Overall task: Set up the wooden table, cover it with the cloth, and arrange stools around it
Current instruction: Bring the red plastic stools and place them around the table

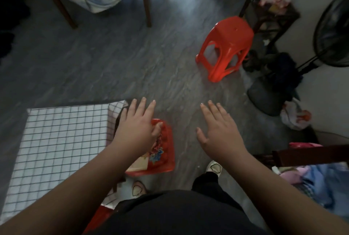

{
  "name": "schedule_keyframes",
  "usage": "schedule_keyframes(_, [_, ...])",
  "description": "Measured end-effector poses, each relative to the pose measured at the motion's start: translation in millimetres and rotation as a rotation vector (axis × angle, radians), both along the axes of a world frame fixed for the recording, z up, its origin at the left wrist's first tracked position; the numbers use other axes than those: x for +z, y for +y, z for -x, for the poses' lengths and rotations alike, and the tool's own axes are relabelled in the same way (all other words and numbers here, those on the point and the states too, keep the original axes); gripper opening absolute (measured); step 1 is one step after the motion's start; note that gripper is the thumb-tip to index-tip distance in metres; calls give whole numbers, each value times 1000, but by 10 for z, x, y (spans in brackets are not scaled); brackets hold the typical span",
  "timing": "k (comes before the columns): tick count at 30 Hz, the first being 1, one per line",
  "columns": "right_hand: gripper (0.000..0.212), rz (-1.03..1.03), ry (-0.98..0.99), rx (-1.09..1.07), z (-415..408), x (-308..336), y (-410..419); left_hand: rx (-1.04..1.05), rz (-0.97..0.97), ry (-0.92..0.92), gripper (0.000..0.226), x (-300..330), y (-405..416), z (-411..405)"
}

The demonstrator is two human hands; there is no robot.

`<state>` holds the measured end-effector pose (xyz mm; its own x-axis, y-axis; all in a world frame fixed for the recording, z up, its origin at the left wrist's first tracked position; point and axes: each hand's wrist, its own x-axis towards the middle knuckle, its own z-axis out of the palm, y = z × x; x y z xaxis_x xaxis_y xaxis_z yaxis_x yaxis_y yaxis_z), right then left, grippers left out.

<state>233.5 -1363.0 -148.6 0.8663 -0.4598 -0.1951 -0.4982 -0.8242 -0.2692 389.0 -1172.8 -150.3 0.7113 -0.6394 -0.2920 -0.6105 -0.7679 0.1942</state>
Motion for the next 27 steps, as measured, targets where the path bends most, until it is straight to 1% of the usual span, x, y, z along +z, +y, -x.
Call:
schedule_keyframes(4, [80, -23, -38, 7, 221, 8, -855, 23, 19, 6, 72, 8, -977, 176])
schedule_keyframes(8, [80, -22, -9, 22, 422, 113, -1754, 76, 60, 25, 72, 78, -1907, 366])
schedule_keyframes(12, [80, 1, -40, -5, 511, 212, -2443, 58, 74, 26, 72, 199, -2595, 553])
schedule_keyframes(18, [80, -51, -84, -97, 472, 296, -2994, 48, 66, 34, 72, 319, -3139, 487])
schedule_keyframes(23, [79, -51, -102, -113, 194, 287, -3341, 72, 76, 34, 71, 297, -3467, 129])
schedule_keyframes(27, [76, -39, -74, -96, -220, 279, -3650, 93, 82, 52, 72, 194, -3768, -289])
